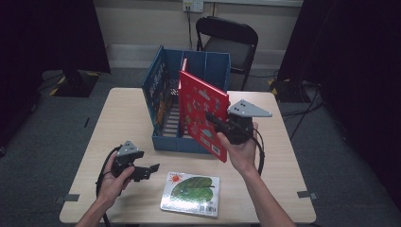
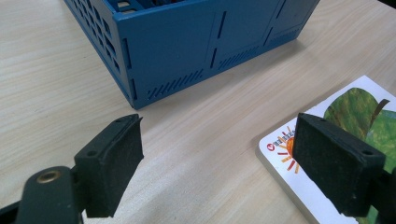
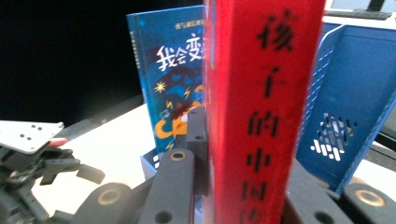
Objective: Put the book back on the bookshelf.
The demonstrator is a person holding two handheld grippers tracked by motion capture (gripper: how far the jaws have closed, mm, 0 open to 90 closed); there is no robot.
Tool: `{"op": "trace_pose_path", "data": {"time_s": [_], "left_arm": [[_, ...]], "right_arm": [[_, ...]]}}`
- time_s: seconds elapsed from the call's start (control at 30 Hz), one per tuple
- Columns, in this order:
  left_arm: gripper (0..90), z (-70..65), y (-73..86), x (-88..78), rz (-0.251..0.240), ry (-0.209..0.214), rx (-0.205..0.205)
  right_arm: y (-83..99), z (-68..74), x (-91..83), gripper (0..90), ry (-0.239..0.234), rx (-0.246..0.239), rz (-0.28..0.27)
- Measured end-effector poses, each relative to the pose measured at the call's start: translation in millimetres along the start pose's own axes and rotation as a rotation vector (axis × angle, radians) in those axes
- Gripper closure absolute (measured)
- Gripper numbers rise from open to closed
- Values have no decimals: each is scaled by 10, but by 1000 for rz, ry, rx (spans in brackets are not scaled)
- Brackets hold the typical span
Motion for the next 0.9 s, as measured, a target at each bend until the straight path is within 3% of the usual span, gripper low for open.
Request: {"op": "trace_pose_path", "data": {"time_s": [0.9], "left_arm": [[160,11,0,-9,-6,-5,1]], "right_arm": [[-240,-210,680,804,214,67,-24]]}}
Point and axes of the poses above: each handheld gripper's, and its own axes: x roughly forward along the jaws, y roughly out of its underside, z roughly to its left, the point moved 8 cm from there along x, roughly forward along the jaws, and after that the axes turned 11 degrees about x, right-handed, at the moved point
